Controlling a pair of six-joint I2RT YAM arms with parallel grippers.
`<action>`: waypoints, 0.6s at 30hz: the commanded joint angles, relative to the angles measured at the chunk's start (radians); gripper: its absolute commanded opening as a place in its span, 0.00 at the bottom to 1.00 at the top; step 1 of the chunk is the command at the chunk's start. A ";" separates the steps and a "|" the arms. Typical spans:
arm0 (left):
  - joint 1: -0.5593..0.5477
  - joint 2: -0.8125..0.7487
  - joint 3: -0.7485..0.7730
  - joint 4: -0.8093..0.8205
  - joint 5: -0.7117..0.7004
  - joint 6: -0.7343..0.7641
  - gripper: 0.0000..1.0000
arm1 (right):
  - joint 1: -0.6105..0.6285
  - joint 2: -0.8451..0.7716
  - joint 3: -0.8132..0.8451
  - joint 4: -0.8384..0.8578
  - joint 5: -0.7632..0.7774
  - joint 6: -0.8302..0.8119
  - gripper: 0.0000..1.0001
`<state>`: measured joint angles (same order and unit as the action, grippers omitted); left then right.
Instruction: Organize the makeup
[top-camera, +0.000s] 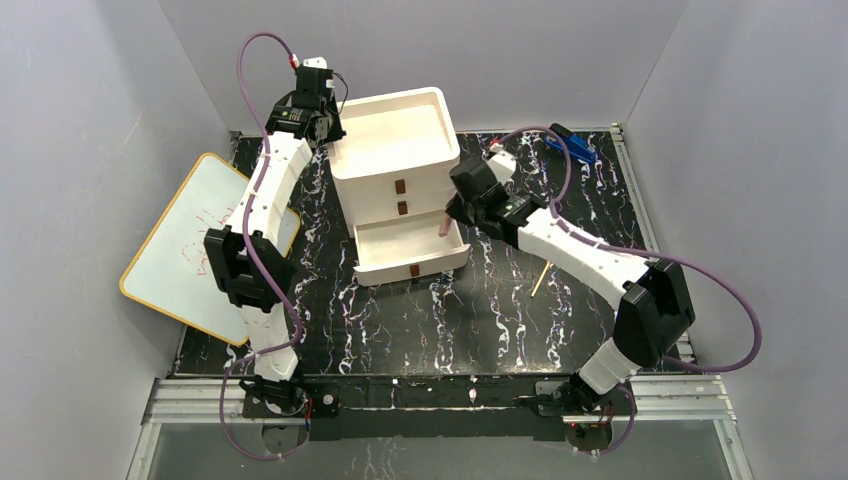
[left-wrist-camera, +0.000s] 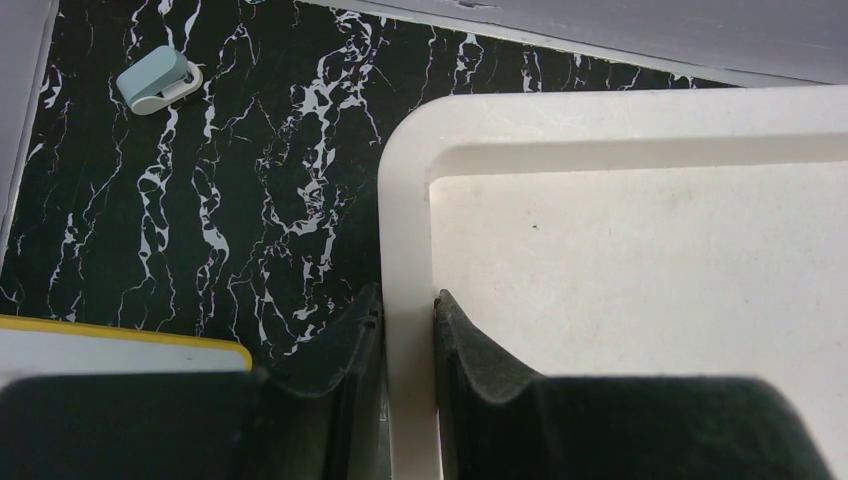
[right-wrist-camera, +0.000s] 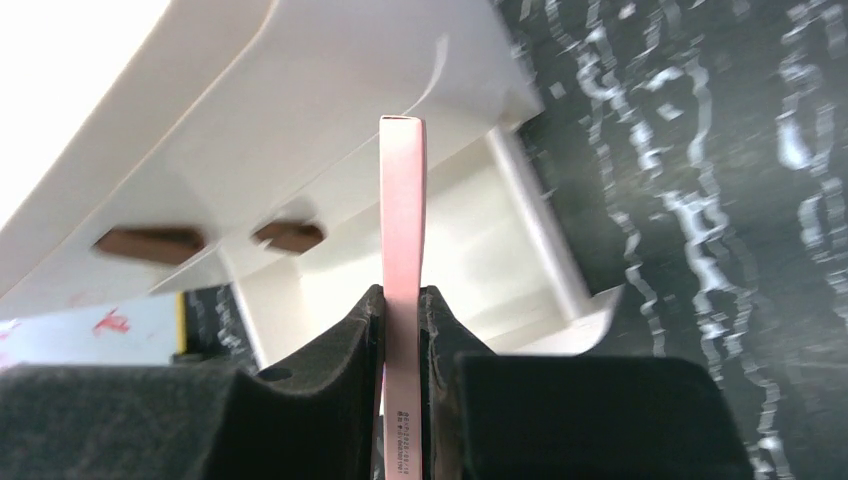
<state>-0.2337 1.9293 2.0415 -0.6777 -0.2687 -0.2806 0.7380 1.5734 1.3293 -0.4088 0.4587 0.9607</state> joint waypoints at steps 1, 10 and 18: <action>-0.006 0.087 -0.067 -0.234 0.122 -0.017 0.00 | 0.081 0.023 0.034 0.070 0.050 0.187 0.02; -0.005 0.058 -0.069 -0.244 0.100 -0.006 0.00 | 0.130 0.362 0.409 -0.222 0.052 0.499 0.01; -0.005 0.030 -0.101 -0.237 0.097 -0.002 0.00 | 0.132 0.540 0.548 -0.416 -0.013 0.782 0.01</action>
<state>-0.2329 1.9209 2.0289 -0.6682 -0.2680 -0.2817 0.8791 2.0865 1.8400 -0.7376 0.4583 1.5448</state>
